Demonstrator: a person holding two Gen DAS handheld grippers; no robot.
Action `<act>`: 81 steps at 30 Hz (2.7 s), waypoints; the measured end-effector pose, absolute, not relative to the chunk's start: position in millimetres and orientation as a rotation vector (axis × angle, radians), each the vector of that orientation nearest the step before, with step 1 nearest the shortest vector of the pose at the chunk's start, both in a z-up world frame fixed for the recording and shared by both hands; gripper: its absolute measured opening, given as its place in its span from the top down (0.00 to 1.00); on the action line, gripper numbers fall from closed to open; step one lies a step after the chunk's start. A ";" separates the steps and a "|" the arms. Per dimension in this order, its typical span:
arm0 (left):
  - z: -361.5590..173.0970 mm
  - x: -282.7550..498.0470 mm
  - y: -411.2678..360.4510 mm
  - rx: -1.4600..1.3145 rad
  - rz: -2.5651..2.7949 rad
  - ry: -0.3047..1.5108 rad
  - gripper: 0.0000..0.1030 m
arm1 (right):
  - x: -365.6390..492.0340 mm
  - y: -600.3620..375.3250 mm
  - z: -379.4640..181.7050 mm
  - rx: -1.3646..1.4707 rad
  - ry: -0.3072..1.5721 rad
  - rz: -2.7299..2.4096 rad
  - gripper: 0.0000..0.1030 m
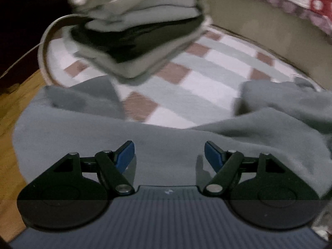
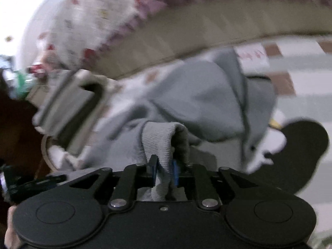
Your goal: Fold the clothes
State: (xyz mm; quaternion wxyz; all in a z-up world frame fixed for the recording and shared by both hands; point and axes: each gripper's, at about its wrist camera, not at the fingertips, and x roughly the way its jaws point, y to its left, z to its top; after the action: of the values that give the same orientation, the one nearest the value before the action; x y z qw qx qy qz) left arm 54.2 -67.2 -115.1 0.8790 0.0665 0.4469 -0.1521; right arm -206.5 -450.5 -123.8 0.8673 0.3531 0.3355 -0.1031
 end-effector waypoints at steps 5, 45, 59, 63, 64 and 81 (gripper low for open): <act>-129.9 59.4 -18.1 0.071 -0.183 0.988 0.28 | -205.5 -458.5 -138.1 0.731 0.757 -0.346 0.64; -104.9 80.0 -10.8 0.052 -0.230 0.766 1.00 | -198.8 -508.0 26.5 0.031 0.507 -0.411 0.89; 30.0 109.7 -100.7 -0.071 -0.504 0.573 1.00 | -254.3 -574.2 148.5 0.081 0.370 -0.691 0.86; -29.2 99.4 -131.5 0.041 -0.560 0.752 0.97 | -270.2 -636.8 57.3 0.289 0.720 -0.854 0.65; -44.7 95.7 -137.6 0.055 -0.557 0.783 0.97 | -276.6 -654.6 32.4 0.400 0.782 -0.878 0.61; -136.5 70.4 -83.6 -0.041 -0.477 0.973 0.56 | -180.3 -471.7 -60.1 0.315 0.768 0.038 0.46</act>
State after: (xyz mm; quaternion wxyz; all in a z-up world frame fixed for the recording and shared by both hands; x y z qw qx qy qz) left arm 70.4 -83.6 -136.6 0.8565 -0.0196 0.4632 -0.2268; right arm -180.3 -471.7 -60.1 0.9148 0.1531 0.3733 0.0187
